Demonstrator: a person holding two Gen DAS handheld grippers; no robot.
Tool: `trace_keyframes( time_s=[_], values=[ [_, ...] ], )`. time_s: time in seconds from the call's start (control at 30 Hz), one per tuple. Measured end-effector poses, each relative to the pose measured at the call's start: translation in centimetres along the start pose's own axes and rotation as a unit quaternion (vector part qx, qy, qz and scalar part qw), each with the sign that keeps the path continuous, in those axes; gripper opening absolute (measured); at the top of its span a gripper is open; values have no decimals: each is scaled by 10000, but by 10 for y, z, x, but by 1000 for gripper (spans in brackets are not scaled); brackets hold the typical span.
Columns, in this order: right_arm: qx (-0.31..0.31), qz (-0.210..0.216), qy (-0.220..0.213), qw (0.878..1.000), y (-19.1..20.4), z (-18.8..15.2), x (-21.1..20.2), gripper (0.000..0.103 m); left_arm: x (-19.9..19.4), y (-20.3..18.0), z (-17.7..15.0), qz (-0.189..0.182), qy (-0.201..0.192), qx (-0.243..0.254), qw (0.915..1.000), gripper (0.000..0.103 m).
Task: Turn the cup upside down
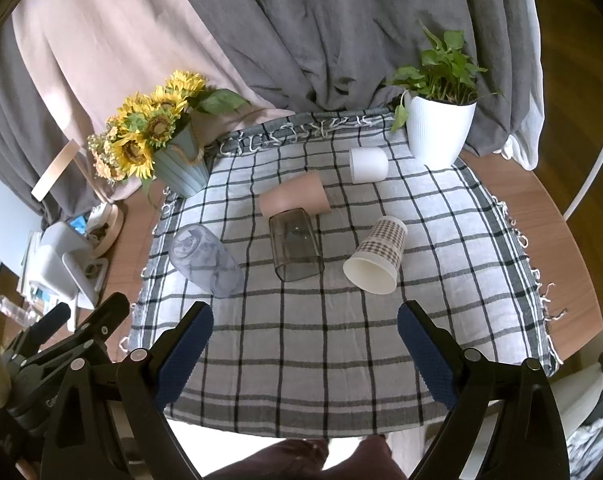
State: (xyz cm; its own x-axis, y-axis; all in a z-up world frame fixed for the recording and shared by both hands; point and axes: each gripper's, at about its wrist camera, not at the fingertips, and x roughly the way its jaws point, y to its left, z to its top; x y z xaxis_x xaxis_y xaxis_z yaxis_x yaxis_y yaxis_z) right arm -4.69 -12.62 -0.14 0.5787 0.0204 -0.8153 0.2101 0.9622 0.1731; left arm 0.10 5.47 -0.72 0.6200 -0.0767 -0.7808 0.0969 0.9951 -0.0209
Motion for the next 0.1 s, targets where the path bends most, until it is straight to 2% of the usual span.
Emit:
trace_keyframes(
  time_s=[0.1],
  values=[
    [-1,5,0,10000,0,0,0,94,1,0,0,36,3,-18,10000,103]
  ],
)
